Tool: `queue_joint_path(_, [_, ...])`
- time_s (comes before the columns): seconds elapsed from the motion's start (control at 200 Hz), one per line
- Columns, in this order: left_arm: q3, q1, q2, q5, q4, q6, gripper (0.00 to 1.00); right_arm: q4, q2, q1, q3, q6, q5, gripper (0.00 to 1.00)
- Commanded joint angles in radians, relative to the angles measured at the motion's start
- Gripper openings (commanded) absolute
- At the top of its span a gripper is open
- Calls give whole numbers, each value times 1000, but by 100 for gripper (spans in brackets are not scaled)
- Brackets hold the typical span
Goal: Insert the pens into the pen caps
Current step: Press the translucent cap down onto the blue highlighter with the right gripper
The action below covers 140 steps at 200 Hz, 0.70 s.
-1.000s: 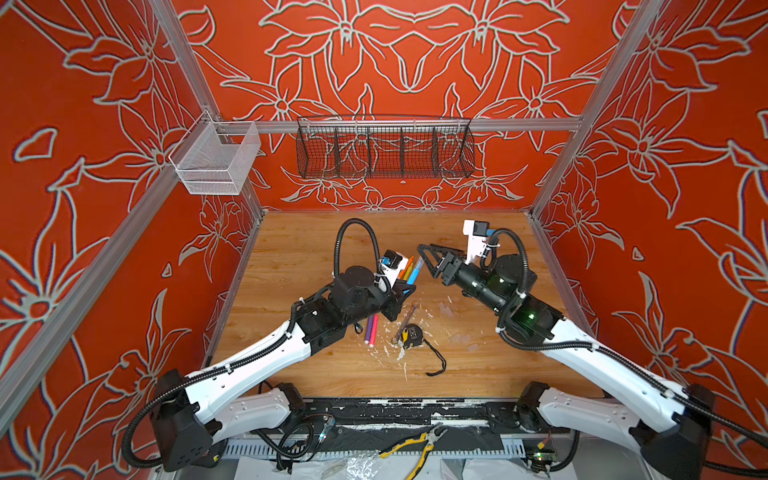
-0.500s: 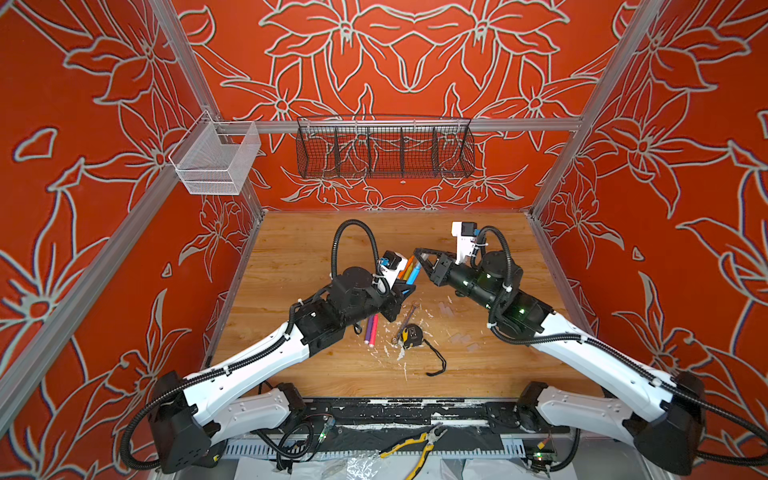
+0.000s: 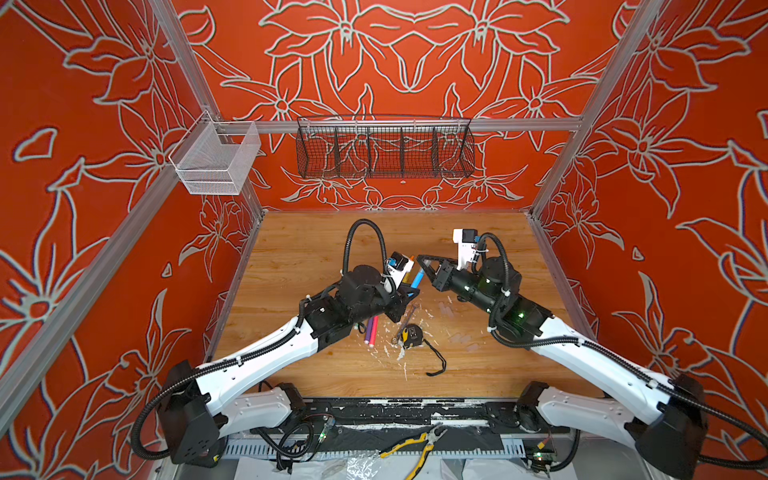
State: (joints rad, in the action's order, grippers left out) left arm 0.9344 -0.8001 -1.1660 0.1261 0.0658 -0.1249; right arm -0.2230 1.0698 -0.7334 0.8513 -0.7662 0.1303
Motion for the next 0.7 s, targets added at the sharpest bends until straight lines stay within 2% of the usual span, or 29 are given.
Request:
queue_joint_path(0.0, [62,-1,-17,-5,-78,6,0,43,-22,-19,-17,-7,57,5])
queue_joint_path(0.16, [122,-1,-26,-56,-62,26,0,34,-52,-20,-58,-22,25,5])
queue_joint_path(0.415, [204,5,-43,-122,-73,59,0,10,-51,-47,-79,-35,35,3])
queue_joint_path(0.696, [314,40,-88,-129,-88,65,0,5,-67,-93,-104,-33,16,2])
